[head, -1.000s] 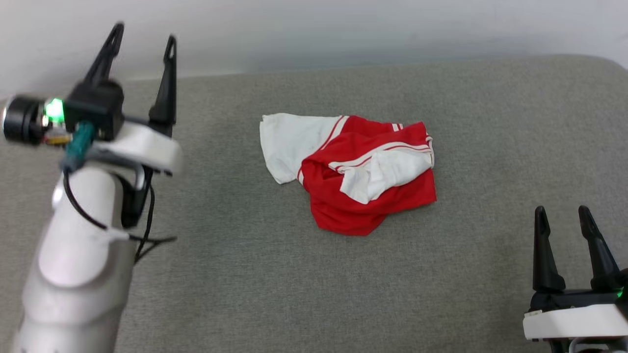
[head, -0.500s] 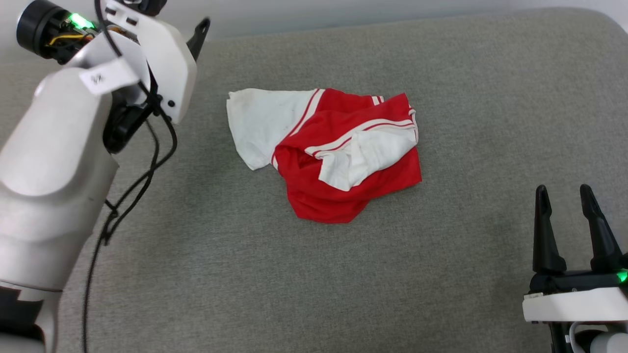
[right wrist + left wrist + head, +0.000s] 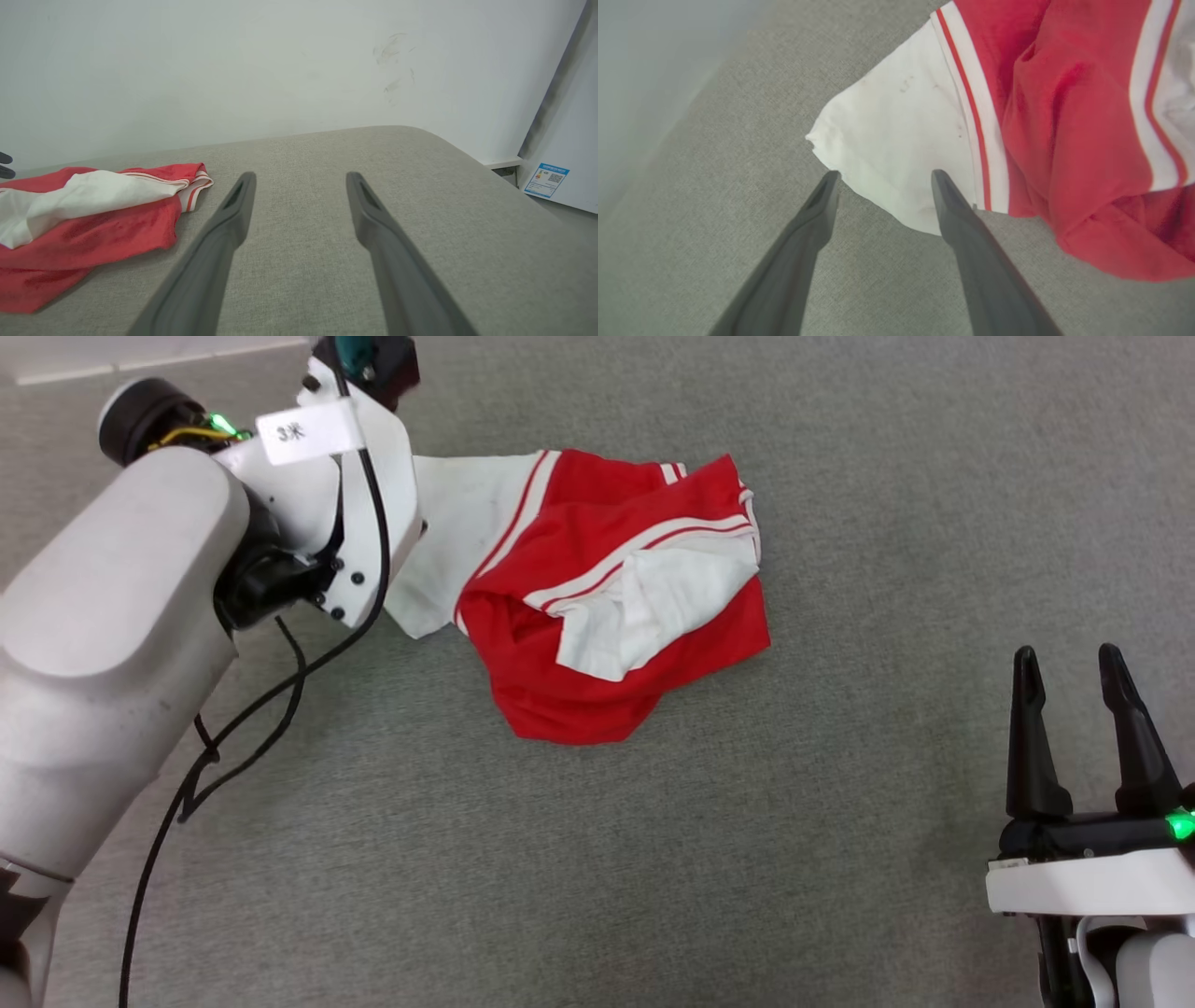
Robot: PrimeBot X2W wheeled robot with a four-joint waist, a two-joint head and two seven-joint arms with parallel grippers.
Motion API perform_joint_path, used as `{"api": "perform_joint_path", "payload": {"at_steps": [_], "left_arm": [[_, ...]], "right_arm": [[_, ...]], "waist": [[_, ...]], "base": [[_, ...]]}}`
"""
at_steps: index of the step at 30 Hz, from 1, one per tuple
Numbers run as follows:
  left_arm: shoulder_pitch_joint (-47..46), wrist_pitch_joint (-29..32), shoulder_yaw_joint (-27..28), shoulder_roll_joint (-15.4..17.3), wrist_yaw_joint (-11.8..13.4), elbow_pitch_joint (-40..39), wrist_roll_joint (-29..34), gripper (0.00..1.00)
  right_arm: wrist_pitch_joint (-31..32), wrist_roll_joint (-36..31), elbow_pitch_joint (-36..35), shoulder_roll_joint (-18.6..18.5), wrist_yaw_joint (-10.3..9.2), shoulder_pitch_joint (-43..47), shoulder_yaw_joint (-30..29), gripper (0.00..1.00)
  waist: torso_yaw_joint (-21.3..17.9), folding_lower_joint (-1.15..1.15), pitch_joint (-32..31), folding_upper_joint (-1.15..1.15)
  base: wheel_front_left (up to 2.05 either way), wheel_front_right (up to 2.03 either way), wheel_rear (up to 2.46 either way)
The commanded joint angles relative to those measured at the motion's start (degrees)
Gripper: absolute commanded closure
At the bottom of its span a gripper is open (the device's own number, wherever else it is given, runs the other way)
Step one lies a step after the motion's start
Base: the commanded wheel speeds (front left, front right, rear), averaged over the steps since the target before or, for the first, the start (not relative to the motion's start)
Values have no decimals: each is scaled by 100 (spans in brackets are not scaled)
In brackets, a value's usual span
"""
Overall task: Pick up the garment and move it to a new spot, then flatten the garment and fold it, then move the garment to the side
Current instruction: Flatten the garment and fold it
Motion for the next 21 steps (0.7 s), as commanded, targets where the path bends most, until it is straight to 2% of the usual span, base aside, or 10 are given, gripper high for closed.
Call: {"api": "perform_joint_path", "payload": {"at_steps": [1,6,14,15,16,21], "left_arm": [[-70,56,-90,44,-2,23,-76,0],[-50,370,-762,191,-2,38,-395,0],[144,500,-1792,395,-6,122,-809,0],[137,466,-1854,415,-11,132,-843,37],[45,308,-1998,476,-8,131,-839,100],[-303,-314,-2004,542,2,-13,-840,100]], "right_arm": [[-9,22,-15,10,-4,-122,6,0],[-9,101,7,11,-4,-178,10,0],[-9,169,53,10,-4,-229,48,0],[-10,172,60,10,-4,-222,44,0],[-9,170,84,10,-4,-201,12,0],[-9,135,118,10,-4,-95,-48,0]], "waist": [[-112,-1,116,0],[-252,-1,289,0],[-356,-1,378,0],[-358,-1,374,0],[-323,-1,313,0],[-133,-1,66,0]], "base": [[0,0,0],[0,0,0],[0,0,0],[0,0,0],[0,0,0],[0,0,0]]}}
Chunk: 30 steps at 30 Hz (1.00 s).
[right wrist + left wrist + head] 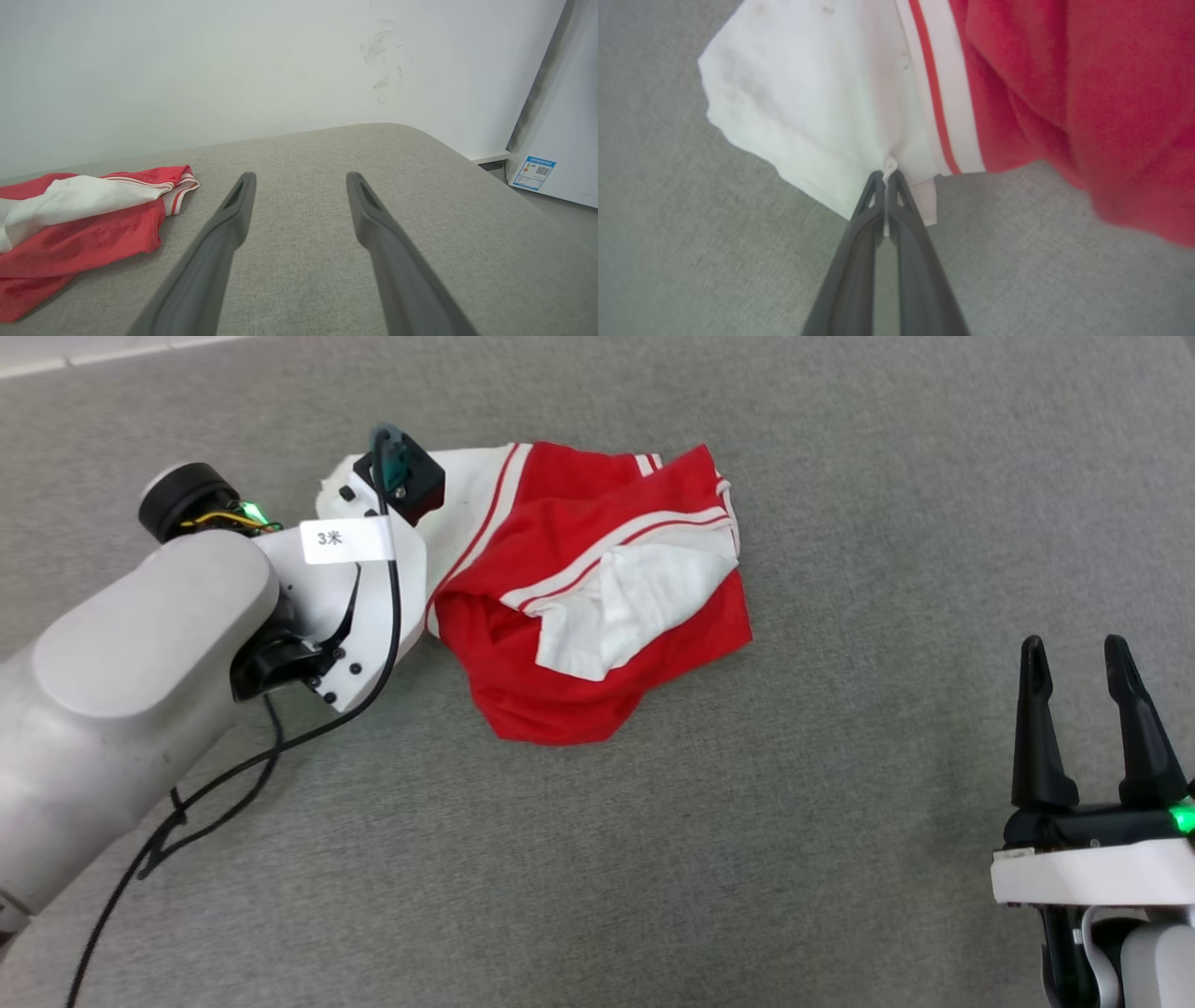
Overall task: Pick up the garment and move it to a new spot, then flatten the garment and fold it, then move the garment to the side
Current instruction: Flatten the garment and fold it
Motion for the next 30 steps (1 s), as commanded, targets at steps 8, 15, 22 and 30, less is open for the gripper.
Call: {"api": "perform_joint_path", "payload": {"at_steps": [8,15,22,30], "left_arm": [[96,-663,-110,302,7,-475,63,100],[766,-848,-140,599,6,-1076,54,100],[1884,-1012,-156,769,53,-1279,-101,100],[2536,-1897,27,665,384,-1073,-27,0]], "right_arm": [[-9,-97,49,10,-4,242,-94,0],[-10,-152,86,9,-4,385,-153,0],[-10,-160,113,9,-4,444,-162,0],[-10,-242,137,9,-4,500,-107,0]], "waist": [[615,-1,-643,0],[943,-1,-945,0],[948,-1,-1062,0],[861,-1,-1305,0]], "base": [[0,0,0],[0,0,0],[0,0,0],[0,0,0]]}}
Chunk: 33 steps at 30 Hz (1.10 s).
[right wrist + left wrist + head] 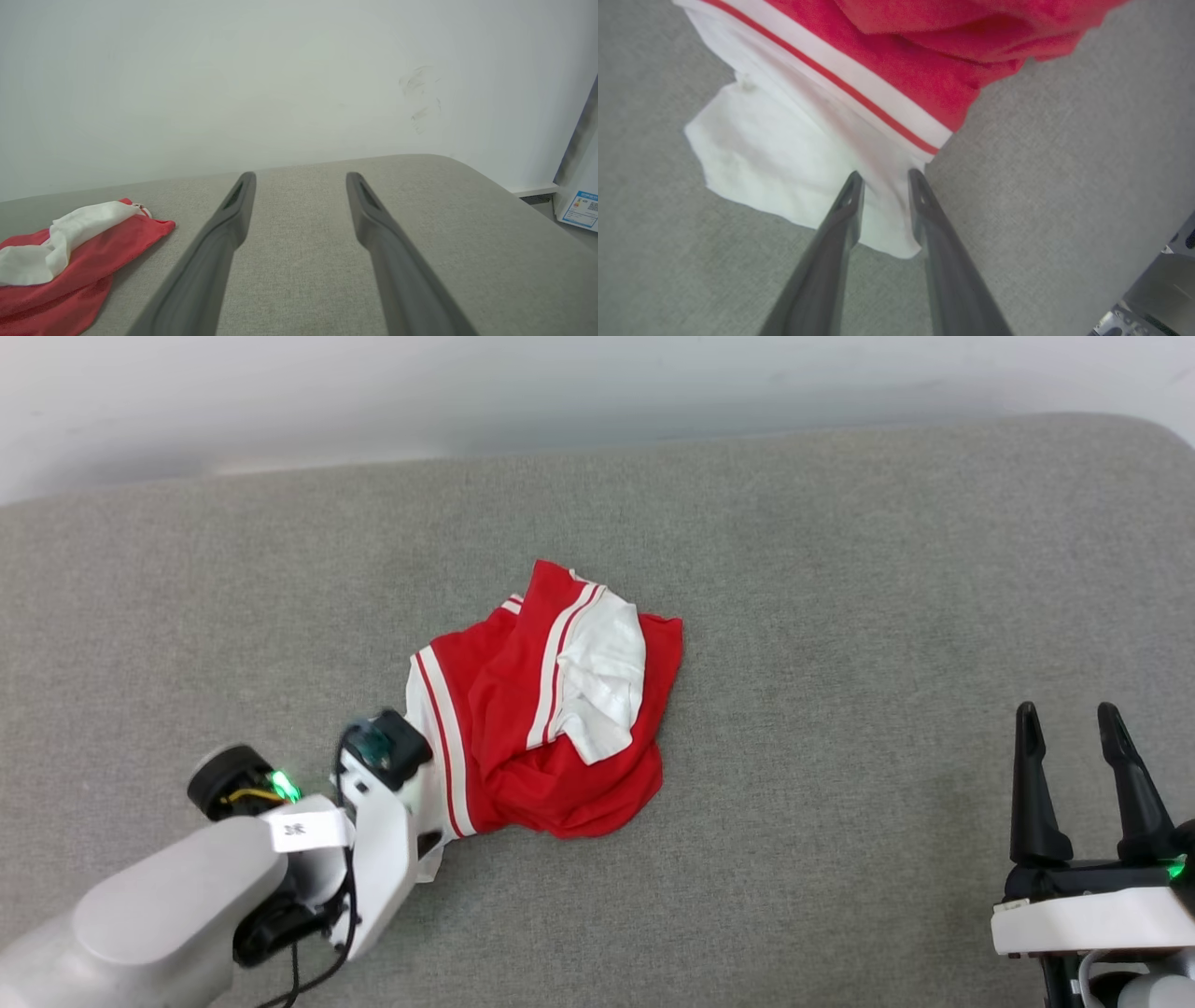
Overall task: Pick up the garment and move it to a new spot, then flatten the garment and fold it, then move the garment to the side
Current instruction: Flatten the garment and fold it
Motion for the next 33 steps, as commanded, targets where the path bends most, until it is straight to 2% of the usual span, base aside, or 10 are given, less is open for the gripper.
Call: {"api": "perform_joint_path", "payload": {"at_steps": [1,7,14,18,21,25,26,28,30,33], "left_arm": [[38,-376,171,-17,155,-14,97,0],[255,-1993,678,-34,964,-122,532,0],[844,-3736,1304,-261,2018,-104,712,0],[1234,-3993,1802,-455,2512,-146,965,0],[1673,-4001,2601,-677,2841,-477,1440,0],[2379,-3994,3525,-1087,3101,-910,2177,0],[2379,-3994,3525,-1087,3101,-910,2177,0],[2715,-3995,3954,-1285,3164,-1069,2521,0],[3012,-3995,4326,-1505,3126,-1191,2818,0],[3320,-3996,4782,-1804,2991,-1331,3242,0]], "right_arm": [[-11,-82,-67,8,-4,-41,20,0],[-11,-380,-408,10,-4,-296,-58,0],[-11,-976,-861,-73,-4,-1038,46,0],[-11,-1108,-907,-406,-4,-1558,288,0],[-10,-1089,-764,-682,-4,-1917,515,0],[-11,-956,-380,-1089,-4,-2355,999,0],[-11,-956,-380,-1089,-4,-2355,999,0],[-10,-877,-67,-1309,-4,-2574,1354,0],[99,-755,225,-1516,-4,-2873,1740,0],[668,-412,580,-1863,-4,-3382,2514,0]], "waist": [[-22,0,-96,0],[119,0,-306,0],[311,0,-428,0],[393,0,-434,0],[458,0,-410,0],[517,0,-392,0],[517,0,-392,0],[530,0,-375,0],[544,0,-351,0],[551,0,-276,0]], "base": [[0,0,0],[0,0,0],[0,0,0],[0,0,0],[0,0,0],[0,0,0],[0,0,0],[0,0,0],[0,0,0],[0,0,0]]}}
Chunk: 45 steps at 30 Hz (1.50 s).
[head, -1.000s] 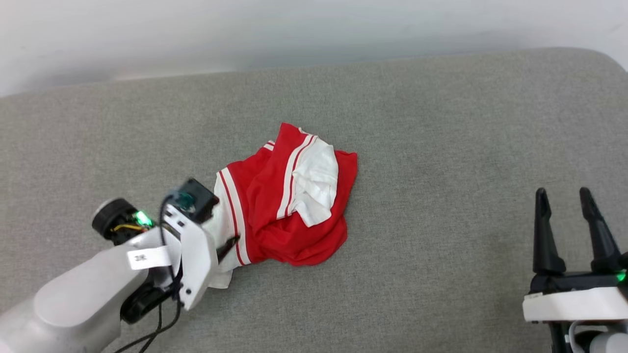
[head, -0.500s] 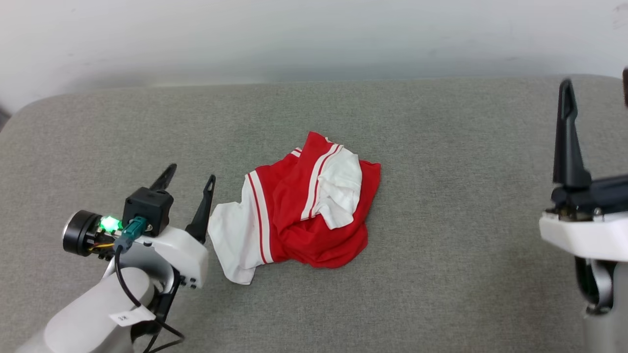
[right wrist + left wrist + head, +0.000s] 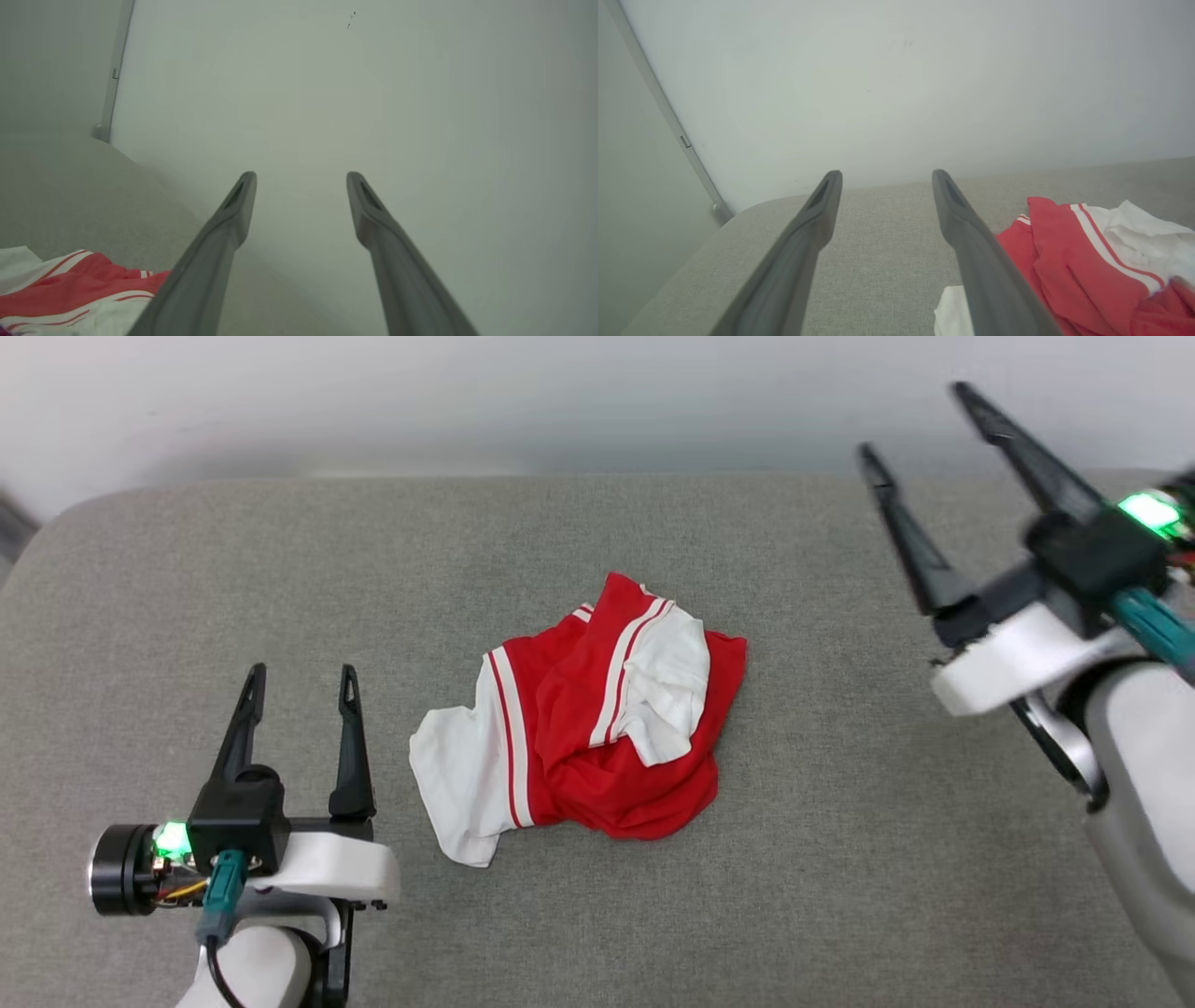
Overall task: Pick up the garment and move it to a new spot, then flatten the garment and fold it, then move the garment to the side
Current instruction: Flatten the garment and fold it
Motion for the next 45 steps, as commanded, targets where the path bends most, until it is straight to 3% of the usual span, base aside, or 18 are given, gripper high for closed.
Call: {"api": "perform_joint_path", "payload": {"at_steps": [1,8,13,17,23,31,35,37,45], "left_arm": [[84,-13,100,-91,-41,-35,98,0],[346,-14,746,-740,-555,-20,712,0],[209,-14,1061,-1115,-906,0,1062,0],[33,-14,1304,-1386,-1149,-14,1273,0],[-190,-14,1583,-1751,-1458,-89,1524,0],[-362,-14,1757,-2056,-1753,-122,1767,0],[-382,-14,1838,-2133,-1839,-95,1821,0],[-369,-14,1878,-2158,-1862,-77,1858,0],[-208,-14,2054,-2196,-1973,1,1956,0]], "right_arm": [[154,148,53,-101,-4,-197,203,0],[1917,1519,155,-796,-4,-1712,2495,0],[3434,3007,89,-1040,-4,-2773,4075,0],[4309,3946,82,-1118,-4,-3455,4966,0],[4898,4243,299,-994,-4,-3868,5434,0],[5453,3809,199,-955,-3,-3088,5460,0],[5322,3645,68,-1066,-2,-2903,5488,0],[5127,3589,23,-1127,-3,-2937,5476,100],[4054,3625,-154,-1382,-3,-3170,5451,100]], "waist": [[4,0,50,0],[47,0,378,0],[158,0,678,0],[292,0,975,0],[499,0,1417,0],[691,0,1722,0],[692,0,1736,0],[652,0,1703,0],[416,0,1333,0]], "base": [[0,0,0],[0,0,0],[0,0,0],[0,0,0],[0,0,0],[0,0,0],[0,0,0],[0,0,0],[0,0,0]]}}
